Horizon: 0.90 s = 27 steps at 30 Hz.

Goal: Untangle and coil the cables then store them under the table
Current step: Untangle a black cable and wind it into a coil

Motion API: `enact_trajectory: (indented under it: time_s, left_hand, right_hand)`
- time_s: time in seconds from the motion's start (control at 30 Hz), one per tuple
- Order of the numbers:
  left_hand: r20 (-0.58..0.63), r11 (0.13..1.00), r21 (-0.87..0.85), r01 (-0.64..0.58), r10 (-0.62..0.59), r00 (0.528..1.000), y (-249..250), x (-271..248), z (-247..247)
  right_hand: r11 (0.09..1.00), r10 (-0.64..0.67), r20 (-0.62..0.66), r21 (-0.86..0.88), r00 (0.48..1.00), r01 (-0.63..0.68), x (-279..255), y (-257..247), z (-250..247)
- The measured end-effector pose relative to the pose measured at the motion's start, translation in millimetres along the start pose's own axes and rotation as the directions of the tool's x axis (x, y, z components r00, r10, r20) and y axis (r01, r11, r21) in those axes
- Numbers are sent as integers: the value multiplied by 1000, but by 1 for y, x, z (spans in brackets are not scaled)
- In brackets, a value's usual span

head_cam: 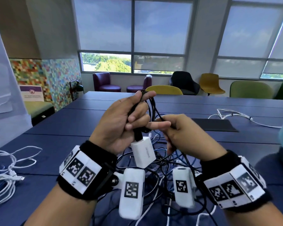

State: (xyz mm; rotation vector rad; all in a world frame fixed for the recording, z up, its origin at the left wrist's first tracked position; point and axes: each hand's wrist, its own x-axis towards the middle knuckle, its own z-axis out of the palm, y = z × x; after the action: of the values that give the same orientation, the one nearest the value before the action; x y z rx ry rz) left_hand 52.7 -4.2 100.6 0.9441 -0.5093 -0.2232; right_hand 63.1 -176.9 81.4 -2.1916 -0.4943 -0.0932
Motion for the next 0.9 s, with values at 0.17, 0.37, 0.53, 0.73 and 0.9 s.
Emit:
enact_trajectory:
  time_s: [0.17,0.37,0.53,0.73,0.9]
  left_hand:
    - [-151,992,68,-107,117,982,-5,5,0]
    - [-162,946,290,-146,199,967,-5,6,-9]
    - [-131,884,456,-100,177,975,-12,8,-6]
    - [-120,536,844,-24,232,965,-13,12,-19]
    - [-75,319,947,31,126,989,-13,10,-19]
  right_hand:
    - [993,18,163,-117,986,1,-3,-4,11]
    - [977,27,215,-212,976,20,-8,-11,9]
    - [973,39,240,-229,970,18,-13,-14,1]
    - [1000,-4,250,31,968,-3,-19,-21,-12]
    - [962,-41,158,273,987,-4,-18,-22,-21]
